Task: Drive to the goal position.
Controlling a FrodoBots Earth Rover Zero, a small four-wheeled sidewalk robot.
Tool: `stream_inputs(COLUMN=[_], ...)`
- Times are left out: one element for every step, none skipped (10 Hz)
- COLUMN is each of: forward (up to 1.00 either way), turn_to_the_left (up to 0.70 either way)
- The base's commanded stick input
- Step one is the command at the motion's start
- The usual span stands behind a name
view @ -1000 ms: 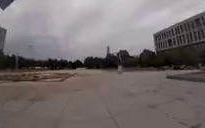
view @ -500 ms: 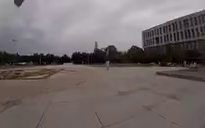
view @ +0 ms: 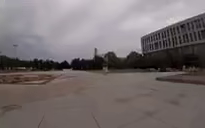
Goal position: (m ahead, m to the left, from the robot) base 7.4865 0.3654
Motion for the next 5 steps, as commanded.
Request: stream_inputs(forward=[0.70,0.70,0.70,0.70,0.70], turn_to_the_left=[0.00,0.01,0.14,0.27,0.35])
